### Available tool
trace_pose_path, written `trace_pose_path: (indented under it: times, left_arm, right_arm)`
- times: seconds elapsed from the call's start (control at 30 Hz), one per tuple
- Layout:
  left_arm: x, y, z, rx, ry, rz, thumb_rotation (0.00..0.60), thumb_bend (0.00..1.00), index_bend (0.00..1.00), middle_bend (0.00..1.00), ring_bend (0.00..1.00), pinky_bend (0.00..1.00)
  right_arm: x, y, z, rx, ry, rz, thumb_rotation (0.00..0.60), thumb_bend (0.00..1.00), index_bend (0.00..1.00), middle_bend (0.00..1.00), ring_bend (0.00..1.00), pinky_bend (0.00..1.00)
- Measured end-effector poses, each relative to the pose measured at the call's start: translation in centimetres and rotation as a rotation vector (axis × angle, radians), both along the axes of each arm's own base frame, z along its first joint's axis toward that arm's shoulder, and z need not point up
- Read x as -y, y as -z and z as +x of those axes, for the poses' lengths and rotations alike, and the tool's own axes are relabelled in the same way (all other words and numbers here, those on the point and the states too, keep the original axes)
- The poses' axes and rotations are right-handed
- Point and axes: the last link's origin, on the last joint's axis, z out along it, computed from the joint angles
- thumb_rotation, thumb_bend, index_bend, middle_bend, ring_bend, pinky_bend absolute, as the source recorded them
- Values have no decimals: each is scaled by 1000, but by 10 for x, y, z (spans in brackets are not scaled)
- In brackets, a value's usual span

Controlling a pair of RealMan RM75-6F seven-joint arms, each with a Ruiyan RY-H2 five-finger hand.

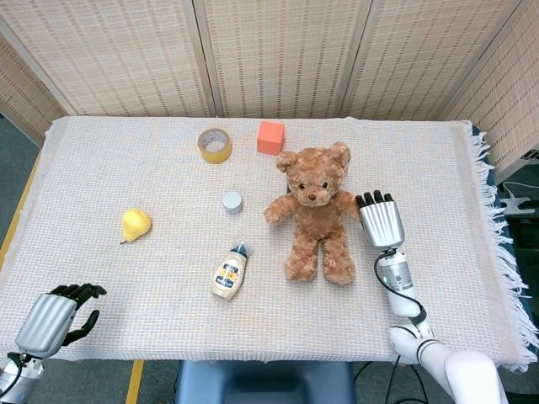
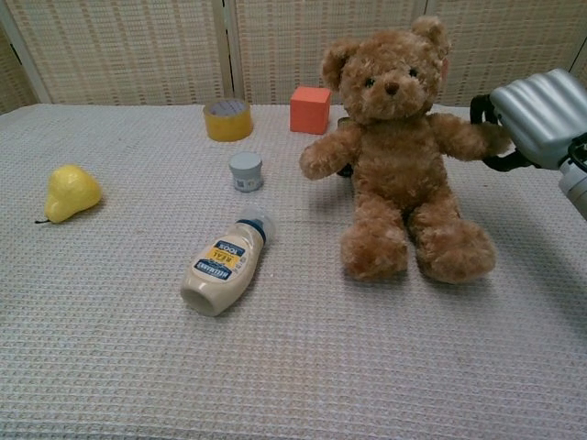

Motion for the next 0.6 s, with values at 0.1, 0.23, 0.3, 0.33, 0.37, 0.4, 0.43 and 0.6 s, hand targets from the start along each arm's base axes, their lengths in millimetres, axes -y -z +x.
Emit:
trace_pose_path:
  times: [0.1,0.23,0.3,0.33,0.37,0.4,0.43,0.6]
  left_arm:
    - [0,0,0,-1,-2,-1,600,429,373,422,447,487]
    - [0,0,0,1,1,-1,600,429,373,422,447,488]
    - [0,1,0,-2,2,-2,600,429,373,422,447,488]
    - [0,1,0,-1,1,-3,600,429,373,422,447,488]
    - [0,1,0,1,0,-4,600,429,373,423,447,488]
    - [0,1,0,1,0,-3,600,428,373,423,447,488]
    - [0,1,1,1,1,-2,600,428,373,423,447,488]
    - [0,0,0,1,-3,0,600,429,373,423,447,488]
  right_arm:
    - [3,-5,5,13,-18,-25,600,213,565,543,461,640]
    - [5,-10,12,40,-40,-53,600,212,565,543,461,640]
    - [6,-10,14,48,-36,-49,600,213,565,543,461,640]
    - [6,-9,13,45,-33,-46,600,213,565,543,461,640]
    - [5,-8,12,41,-29,-41,600,213,565,543,461,640]
    - [4,-7,11,36,-23,-33,600,212,565,543,461,640]
    - [4,-6,9,32,-18,-26,600,212,565,543,461,640]
    - [1,2,1,8,14,9,600,212,565,543,461,640]
